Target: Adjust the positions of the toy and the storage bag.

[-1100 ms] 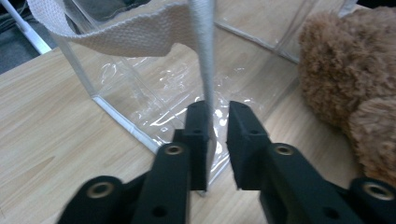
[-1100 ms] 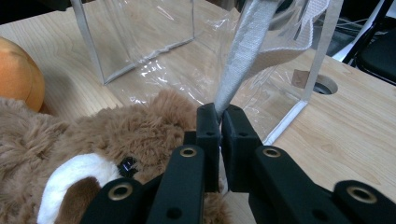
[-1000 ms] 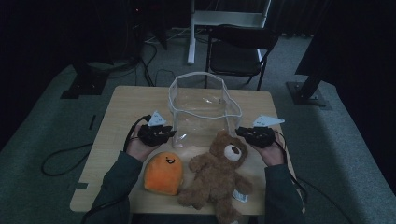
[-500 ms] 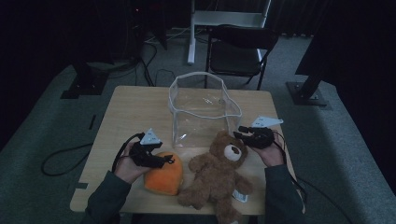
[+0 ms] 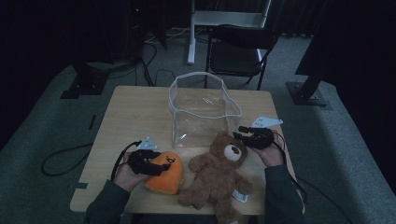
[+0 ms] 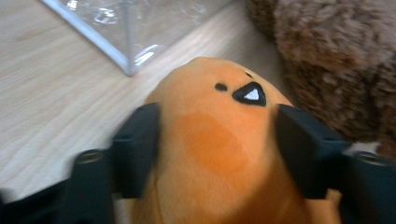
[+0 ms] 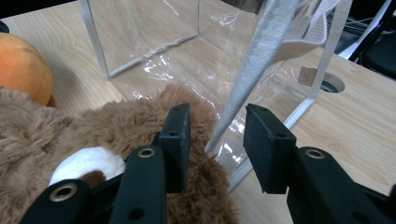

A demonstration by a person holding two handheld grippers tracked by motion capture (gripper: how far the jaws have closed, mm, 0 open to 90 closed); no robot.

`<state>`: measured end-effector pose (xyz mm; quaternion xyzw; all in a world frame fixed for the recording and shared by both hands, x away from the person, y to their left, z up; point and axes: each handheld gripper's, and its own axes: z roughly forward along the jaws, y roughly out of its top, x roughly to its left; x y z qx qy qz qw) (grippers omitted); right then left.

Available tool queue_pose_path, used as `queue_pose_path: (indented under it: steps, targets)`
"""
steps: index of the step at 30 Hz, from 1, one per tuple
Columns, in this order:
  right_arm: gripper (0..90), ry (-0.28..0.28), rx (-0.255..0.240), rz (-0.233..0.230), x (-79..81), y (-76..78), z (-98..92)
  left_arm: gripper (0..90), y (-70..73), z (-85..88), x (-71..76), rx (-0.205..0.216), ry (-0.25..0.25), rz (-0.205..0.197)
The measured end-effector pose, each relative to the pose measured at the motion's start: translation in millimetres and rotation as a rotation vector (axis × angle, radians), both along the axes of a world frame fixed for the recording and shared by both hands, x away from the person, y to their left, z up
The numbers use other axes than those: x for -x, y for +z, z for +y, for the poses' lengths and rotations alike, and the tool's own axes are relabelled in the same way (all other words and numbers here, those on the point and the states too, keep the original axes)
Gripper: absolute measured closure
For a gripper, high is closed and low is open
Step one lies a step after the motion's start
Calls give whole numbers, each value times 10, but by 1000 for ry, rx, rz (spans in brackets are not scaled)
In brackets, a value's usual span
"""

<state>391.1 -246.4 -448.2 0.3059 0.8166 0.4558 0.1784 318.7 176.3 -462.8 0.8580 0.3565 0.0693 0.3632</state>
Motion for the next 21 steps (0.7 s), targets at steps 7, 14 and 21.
queue_pose_path:
  steps: [7, 14, 21]
  targets:
    - [607, -7, -5, -3, 10, 2, -33, 581, 61, 59, -34, 5, 34, -49]
    - [608, -12, -7, 1, 11, -2, -40, 595, 189, 288, -388, -60, 207, -156]
    - [607, -11, -3, 3, 5, -16, -22, 589, 232, 514, -1015, 12, 378, -195]
